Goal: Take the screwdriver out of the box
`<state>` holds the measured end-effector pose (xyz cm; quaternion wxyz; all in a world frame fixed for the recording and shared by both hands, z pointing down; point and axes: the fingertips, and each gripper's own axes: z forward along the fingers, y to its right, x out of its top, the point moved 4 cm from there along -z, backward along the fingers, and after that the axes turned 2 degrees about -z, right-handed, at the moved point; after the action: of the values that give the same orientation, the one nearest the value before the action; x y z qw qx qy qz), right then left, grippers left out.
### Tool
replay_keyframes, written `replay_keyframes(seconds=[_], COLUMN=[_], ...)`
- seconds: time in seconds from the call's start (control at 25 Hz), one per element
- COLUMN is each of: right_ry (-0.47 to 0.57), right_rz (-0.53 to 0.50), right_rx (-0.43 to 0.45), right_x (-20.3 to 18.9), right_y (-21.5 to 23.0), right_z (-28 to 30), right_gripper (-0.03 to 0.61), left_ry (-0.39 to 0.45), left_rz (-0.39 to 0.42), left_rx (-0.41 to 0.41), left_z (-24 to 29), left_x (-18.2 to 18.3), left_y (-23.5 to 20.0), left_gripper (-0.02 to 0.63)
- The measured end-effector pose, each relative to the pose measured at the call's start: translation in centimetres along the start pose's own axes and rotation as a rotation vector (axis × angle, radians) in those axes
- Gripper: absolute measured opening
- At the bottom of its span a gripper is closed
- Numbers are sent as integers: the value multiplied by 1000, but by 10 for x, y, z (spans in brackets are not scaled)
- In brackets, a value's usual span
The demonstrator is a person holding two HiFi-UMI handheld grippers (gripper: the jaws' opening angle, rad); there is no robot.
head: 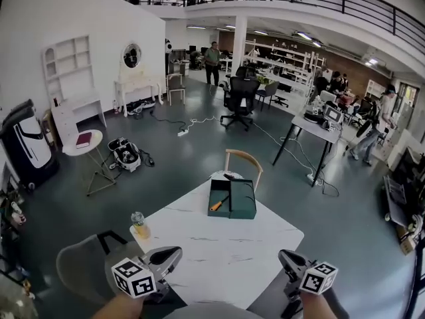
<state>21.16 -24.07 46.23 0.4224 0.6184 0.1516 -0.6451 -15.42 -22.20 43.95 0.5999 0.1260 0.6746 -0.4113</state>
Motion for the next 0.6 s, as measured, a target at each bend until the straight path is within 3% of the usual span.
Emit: replay_keyframes(seconds=[0.32,0.6], right_ry=[-21,-42], right_rz=[-124,-87], right_rx=[126,136], right_x=[13,-1], right_y=[71,106], right_z=[34,74], right_gripper=[6,6], left_ry=[-31,-120], left_rz=[-40,-27], left_rx=[128,147], left_z=[68,96], left_x=[-12,-22], left_y=[9,-12], left_gripper=[5,5])
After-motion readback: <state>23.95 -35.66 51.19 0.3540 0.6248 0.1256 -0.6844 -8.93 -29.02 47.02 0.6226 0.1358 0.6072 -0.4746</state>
